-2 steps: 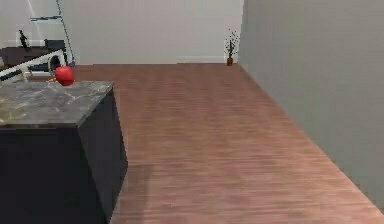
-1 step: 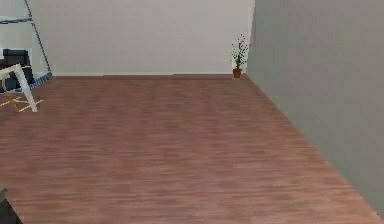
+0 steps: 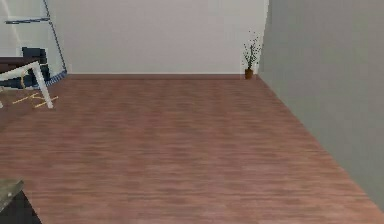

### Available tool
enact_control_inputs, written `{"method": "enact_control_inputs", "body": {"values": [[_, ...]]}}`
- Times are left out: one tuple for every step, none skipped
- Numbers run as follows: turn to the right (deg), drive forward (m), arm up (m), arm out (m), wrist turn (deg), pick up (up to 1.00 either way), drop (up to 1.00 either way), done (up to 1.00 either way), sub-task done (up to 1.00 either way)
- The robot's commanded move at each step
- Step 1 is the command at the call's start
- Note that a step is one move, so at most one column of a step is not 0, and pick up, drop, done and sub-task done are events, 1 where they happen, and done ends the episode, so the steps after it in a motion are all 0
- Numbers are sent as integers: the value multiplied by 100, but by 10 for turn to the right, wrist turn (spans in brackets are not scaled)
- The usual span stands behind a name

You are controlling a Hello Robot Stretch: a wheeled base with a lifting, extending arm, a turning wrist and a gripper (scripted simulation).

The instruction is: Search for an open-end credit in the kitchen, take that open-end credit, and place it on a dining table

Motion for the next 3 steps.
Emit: {"method": "enact_control_inputs", "body": {"values": [[0,85,0,0,0,0,0,0,0],[-450,0,0,0,0,0,0,0,0],[-30,0,0,0,0,0,0,0,0]]}}
